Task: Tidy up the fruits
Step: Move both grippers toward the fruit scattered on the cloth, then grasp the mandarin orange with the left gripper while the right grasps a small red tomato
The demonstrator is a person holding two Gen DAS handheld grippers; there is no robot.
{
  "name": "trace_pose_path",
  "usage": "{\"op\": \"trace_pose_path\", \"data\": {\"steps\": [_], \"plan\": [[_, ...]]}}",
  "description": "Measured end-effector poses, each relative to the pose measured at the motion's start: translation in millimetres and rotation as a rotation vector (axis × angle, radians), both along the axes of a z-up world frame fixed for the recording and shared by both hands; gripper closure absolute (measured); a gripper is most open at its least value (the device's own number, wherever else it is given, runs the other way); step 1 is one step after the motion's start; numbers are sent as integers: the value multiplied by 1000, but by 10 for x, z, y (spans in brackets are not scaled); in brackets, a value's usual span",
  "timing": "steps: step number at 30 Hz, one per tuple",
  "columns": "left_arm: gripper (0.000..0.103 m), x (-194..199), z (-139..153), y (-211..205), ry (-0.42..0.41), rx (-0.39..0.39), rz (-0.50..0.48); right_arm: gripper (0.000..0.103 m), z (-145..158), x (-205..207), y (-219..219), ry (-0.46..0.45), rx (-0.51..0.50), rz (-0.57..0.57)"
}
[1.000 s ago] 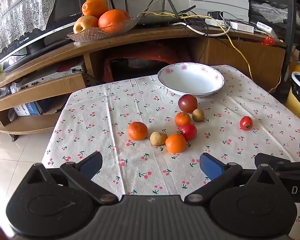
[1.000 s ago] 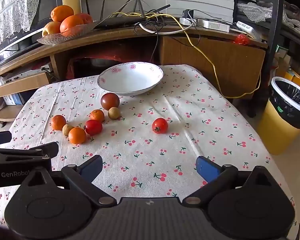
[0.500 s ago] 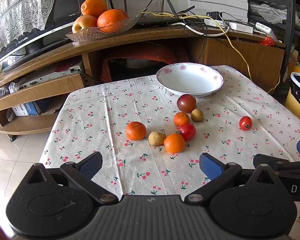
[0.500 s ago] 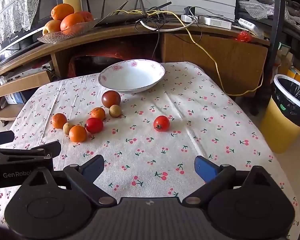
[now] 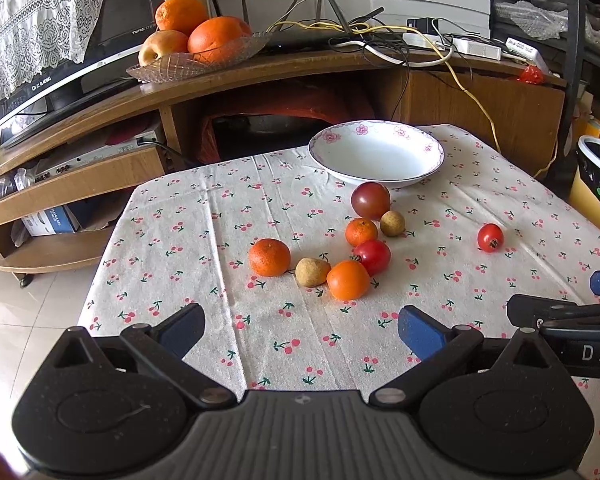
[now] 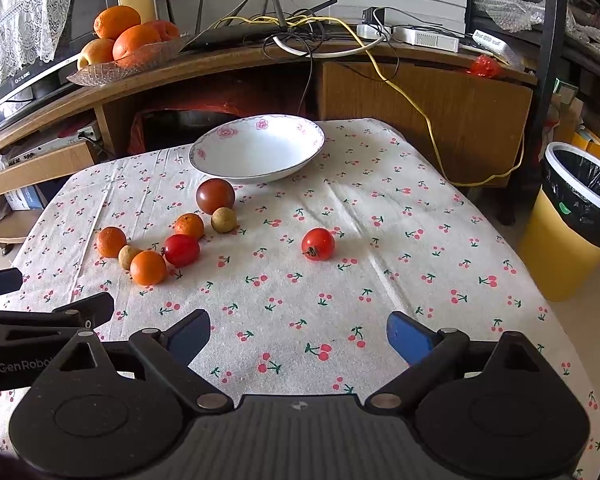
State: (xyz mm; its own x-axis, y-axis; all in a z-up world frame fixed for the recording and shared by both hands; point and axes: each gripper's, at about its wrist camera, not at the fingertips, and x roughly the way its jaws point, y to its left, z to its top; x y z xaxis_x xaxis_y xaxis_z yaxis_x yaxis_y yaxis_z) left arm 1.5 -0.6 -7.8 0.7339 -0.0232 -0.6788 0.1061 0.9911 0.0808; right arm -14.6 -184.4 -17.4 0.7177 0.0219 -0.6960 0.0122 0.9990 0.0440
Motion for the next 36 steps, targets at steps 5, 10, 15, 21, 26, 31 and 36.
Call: {"op": "trace_pose_path", "data": {"steps": [5, 10, 15, 21, 26, 31, 36], "plan": [[0, -3, -9, 6, -5, -6, -14, 15, -13, 15, -12, 3, 8, 7], [0, 13, -12, 63, -9, -66, -48, 20, -27, 52, -26, 5, 24, 26], [0, 42, -46, -4, -22, -32, -78, 29, -58, 127, -5, 22, 22, 67], [0, 169, -42, -28, -26, -8, -125, 37, -61, 261, -31, 32, 1, 120], [0, 322, -29, 62, -30, 29, -147, 37, -35, 448, -90, 37, -35, 176], [0, 550, -132, 164, 7, 50, -205, 40, -113, 675, -112, 66, -64, 227], [6, 812, -237, 284, 57, 45, -311, 45, -173, 858, -150, 84, -47, 235]]}}
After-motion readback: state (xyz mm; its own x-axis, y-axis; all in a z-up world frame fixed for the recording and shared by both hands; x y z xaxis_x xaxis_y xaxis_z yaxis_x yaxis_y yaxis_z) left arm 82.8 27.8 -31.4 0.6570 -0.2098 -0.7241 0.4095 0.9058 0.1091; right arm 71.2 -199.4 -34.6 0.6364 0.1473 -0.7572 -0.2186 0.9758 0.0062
